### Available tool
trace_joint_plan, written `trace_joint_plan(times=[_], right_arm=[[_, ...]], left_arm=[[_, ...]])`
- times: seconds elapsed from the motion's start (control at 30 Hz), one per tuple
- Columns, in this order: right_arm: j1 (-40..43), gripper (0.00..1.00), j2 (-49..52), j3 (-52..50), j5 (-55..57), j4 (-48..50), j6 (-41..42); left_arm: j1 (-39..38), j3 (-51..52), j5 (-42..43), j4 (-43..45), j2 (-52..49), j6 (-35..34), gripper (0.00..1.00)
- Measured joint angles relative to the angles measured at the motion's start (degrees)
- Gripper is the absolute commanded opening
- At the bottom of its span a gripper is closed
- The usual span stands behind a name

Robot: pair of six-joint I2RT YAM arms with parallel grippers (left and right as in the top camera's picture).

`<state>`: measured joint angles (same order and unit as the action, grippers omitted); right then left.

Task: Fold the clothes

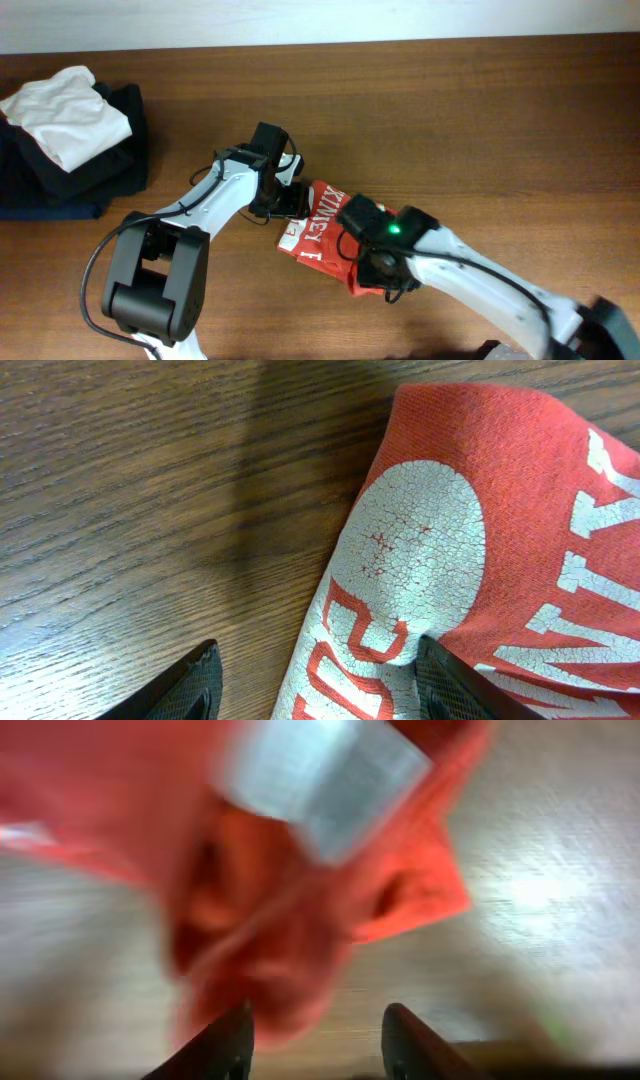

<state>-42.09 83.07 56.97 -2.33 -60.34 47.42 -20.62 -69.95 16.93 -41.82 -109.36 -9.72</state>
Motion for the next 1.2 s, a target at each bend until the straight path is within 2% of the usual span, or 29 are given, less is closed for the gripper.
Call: trace_joint_plan(times=[0.1, 0.27, 0.33, 0.37, 0.43, 0.5, 0.53, 0.63, 0.7, 0.8, 0.83, 0.9, 0.93, 1.0, 1.2], right_arm=[[0.00, 0.39, -1.57, 0.57, -4.22, 2.49, -6.54], [0.00, 0.31, 8.26, 0.57, -9.18, 8.57, -10.23], [0.00, 0.07, 11.98, 0.57, -10.32, 10.34, -10.97], [0.00, 0.04, 12.83, 0.57, -10.49, 10.69, -11.43], [0.00, 0.04, 13.35, 0.57, -10.23, 10.62, -11.47], [0.39, 0.04, 13.40, 0.83, -9.09, 5.97, -10.29], [1.92, 0.13, 13.33, 0.83, -8.11, 0.39, -9.68], [5.62, 0.17, 12.87, 0.98, -5.79, -6.45, -8.70], [6.23, 0.23, 12.85, 0.98, -4.15, -6.49, -8.66], [6.25, 0.23, 11.91, 1.01, -3.23, -6.34, -10.23], [6.62, 0.23, 10.38, 1.07, -3.13, -6.51, -10.45], [9.88, 0.27, 3.32, 2.16, -3.13, -6.73, -10.67], [12.20, 0.26, -1.11, 3.30, -3.37, -6.47, -11.34], [14.53, 0.26, -3.41, 3.78, -4.72, -6.47, -12.28], [16.31, 0.24, 4.44, 2.89, -13.14, -0.48, -16.15]], left_arm=[[0.00, 0.00, -0.02, 0.00, 0.00, 0.00, 0.61], [0.00, 0.00, -0.02, -0.13, 0.00, 0.00, 0.61], [0.00, 0.00, -0.02, -0.15, 0.00, 0.00, 0.61], [0.00, 0.00, -0.02, -0.15, 0.00, 0.00, 0.61], [0.00, 0.00, -0.02, -0.13, 0.00, 0.00, 0.61], [0.00, 0.00, -0.02, -0.20, 0.00, 0.00, 0.61], [0.00, 0.00, 0.00, -0.24, 0.00, 0.00, 0.61], [0.00, 0.00, 0.00, -0.37, 0.00, 0.00, 0.61], [0.00, 0.00, -0.02, -0.42, 0.00, 0.00, 0.59], [0.07, -0.24, -0.02, -1.99, 0.00, 0.00, 0.60], [0.24, -1.14, -0.07, -3.08, 0.02, 0.00, 0.61], [0.81, -4.70, -0.46, -2.56, 0.76, 1.22, 0.69], [1.01, -7.41, -0.52, 0.07, 2.16, 2.58, 0.69], [0.96, -9.38, -0.57, 3.80, 3.52, 3.67, 0.69], [-1.68, -9.64, -0.46, 7.61, -1.44, 5.46, 0.70]])
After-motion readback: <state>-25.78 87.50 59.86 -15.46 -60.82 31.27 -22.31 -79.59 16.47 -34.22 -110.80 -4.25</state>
